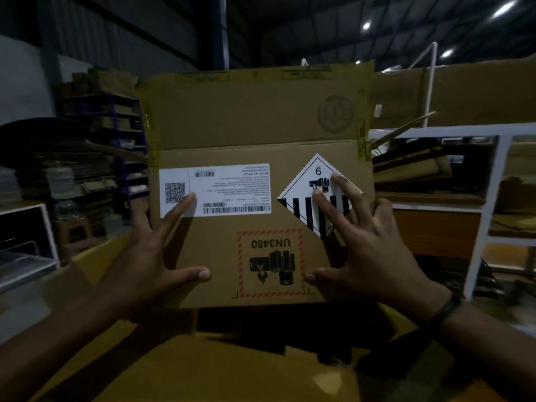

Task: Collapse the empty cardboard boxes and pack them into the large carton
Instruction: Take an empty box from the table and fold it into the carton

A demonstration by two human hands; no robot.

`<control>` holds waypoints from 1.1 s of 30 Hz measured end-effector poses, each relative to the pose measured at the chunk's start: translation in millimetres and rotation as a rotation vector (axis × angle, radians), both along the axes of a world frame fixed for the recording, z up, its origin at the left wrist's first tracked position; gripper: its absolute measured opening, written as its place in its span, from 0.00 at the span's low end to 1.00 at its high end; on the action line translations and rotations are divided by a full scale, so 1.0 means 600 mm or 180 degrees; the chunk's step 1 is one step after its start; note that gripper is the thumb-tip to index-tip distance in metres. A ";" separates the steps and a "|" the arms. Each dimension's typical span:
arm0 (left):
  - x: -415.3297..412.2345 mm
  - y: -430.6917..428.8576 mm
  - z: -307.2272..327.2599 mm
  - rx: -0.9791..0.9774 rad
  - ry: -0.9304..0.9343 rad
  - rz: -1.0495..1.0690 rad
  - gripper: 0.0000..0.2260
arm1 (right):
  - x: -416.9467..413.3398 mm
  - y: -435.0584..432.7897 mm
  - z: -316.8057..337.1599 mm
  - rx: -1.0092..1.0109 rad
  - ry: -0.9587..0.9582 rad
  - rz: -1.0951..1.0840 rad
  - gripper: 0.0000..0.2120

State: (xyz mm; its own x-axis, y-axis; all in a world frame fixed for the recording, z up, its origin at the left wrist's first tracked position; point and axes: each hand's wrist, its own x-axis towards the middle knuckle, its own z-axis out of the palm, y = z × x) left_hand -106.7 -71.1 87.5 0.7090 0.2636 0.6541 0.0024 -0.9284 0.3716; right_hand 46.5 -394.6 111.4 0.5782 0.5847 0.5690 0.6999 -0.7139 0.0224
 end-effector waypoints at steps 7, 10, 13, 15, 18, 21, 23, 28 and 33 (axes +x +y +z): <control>0.021 0.134 -0.042 -0.0062 0.0157 -0.0728 0.59 | -0.079 0.096 -0.039 0.0170 -0.0111 -0.0399 0.67; 0.032 0.167 -0.069 0.0022 0.0122 -0.0850 0.60 | -0.089 0.114 -0.081 0.0350 -0.0240 -0.0466 0.66; 0.043 0.191 -0.095 0.0330 -0.0110 -0.0966 0.60 | -0.086 0.134 -0.126 0.0538 -0.0383 -0.0471 0.63; 0.055 0.205 -0.109 0.0468 0.0049 -0.0948 0.61 | -0.080 0.144 -0.153 0.0771 -0.0313 -0.0483 0.62; 0.059 0.217 -0.123 0.0453 0.0596 -0.0881 0.63 | -0.081 0.151 -0.191 0.1070 -0.0053 -0.0626 0.63; 0.040 0.219 -0.139 0.0286 0.0714 -0.0988 0.59 | -0.086 0.142 -0.214 0.0942 -0.0023 -0.0914 0.66; 0.024 0.227 -0.144 0.0352 0.0763 -0.0701 0.54 | -0.091 0.135 -0.214 0.0729 -0.0233 -0.1065 0.67; 0.017 0.251 -0.153 0.0798 0.0335 -0.0223 0.41 | -0.106 0.139 -0.198 0.0110 -0.0090 -0.1152 0.56; 0.038 0.248 -0.125 -0.0405 -0.0191 -0.0817 0.34 | -0.101 0.148 -0.169 0.0261 -0.0012 -0.0968 0.54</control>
State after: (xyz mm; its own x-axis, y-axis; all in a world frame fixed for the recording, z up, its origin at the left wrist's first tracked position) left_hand -84.1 77.8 12.6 0.7242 0.1633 0.6699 -0.2520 -0.8417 0.4775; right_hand -14.1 -306.0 9.9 0.7173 0.3373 0.6097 0.4540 -0.8900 -0.0417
